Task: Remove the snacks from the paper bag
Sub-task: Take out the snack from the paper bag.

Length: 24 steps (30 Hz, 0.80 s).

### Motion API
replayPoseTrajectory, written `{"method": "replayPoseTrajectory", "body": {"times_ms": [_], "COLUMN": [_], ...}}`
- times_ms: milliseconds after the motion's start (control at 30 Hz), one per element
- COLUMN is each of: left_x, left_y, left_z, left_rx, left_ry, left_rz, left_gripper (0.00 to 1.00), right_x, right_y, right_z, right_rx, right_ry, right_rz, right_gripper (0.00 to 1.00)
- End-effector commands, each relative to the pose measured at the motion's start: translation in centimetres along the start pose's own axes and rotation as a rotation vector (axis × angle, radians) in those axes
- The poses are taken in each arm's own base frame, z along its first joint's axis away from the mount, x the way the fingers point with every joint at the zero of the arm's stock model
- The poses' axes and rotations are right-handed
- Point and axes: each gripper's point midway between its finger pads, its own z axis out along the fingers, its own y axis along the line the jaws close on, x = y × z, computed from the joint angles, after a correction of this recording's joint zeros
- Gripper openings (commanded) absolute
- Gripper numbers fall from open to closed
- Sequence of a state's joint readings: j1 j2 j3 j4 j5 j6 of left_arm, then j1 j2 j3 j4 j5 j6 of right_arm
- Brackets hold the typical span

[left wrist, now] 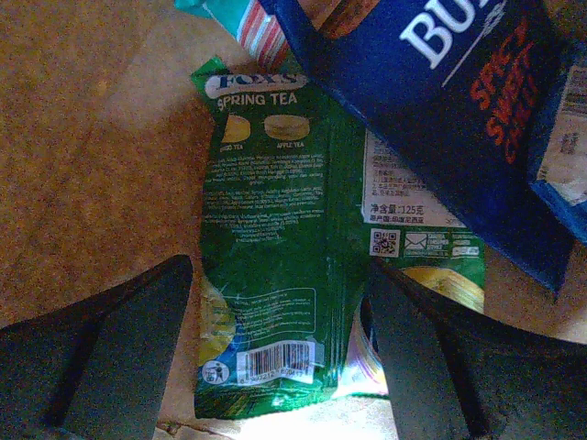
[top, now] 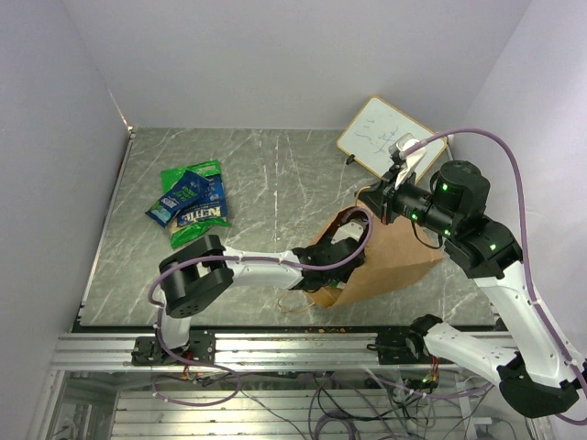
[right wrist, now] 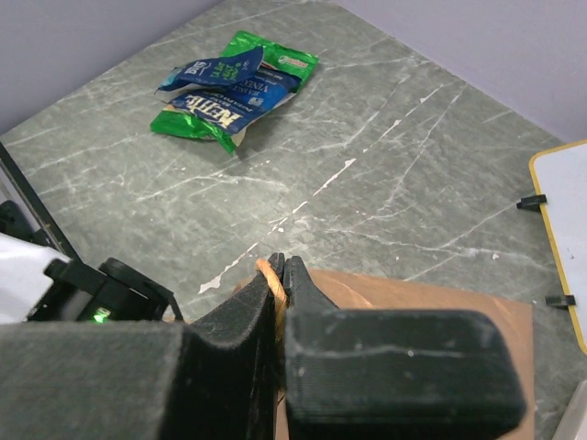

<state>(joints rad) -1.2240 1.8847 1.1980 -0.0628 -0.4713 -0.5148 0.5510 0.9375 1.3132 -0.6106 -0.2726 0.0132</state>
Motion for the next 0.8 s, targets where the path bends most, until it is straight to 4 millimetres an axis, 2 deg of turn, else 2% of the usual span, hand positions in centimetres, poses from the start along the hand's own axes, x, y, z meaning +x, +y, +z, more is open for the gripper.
{"method": "replayPoseTrajectory", "body": {"times_ms": [0,133,267,333,433,467,533,767], "left_x": [2.2,3.8,4.3,4.0,2.9,2.4,1.5,-1.2], "left_y": [0.3,-0.2,-0.9,-1.4,-1.6,-1.6,-1.7,-3.5], "left_z": [1.6,2.4,2.5,2.1,0.9,0.4,-0.7,-5.6], "left_rx": [-0.027,-0.011,0.02,0.042,0.045,0.044,0.049,0.147], "left_ry": [0.08,0.125,0.149,0.155,0.138,0.128,0.109,0.061], "left_rz": [0.042,0.022,0.021,0.024,0.009,0.002,-0.019,-0.038], "left_gripper": [0.87,0.83,0.69,0.55,0.19,0.12,0.08,0.07], "right_x": [-2.6,-2.7,-2.6,-2.5,-2.3,-2.1,-1.9,-1.8], "right_y": [0.3,0.3,0.1,0.0,-0.1,-0.1,-0.2,-0.6], "right_z": [-0.9,-0.9,-0.9,-0.9,-0.9,-0.9,-0.8,-0.9], "right_rx": [-0.007,-0.003,0.006,0.01,0.013,0.014,0.019,0.042], "right_ry": [-0.086,-0.088,-0.086,-0.084,-0.082,-0.079,-0.076,-0.074], "right_rz": [-0.035,-0.04,-0.045,-0.047,-0.049,-0.05,-0.051,-0.062], "right_gripper": [0.0,0.0,0.0,0.0,0.0,0.0,0.0,0.0]}}
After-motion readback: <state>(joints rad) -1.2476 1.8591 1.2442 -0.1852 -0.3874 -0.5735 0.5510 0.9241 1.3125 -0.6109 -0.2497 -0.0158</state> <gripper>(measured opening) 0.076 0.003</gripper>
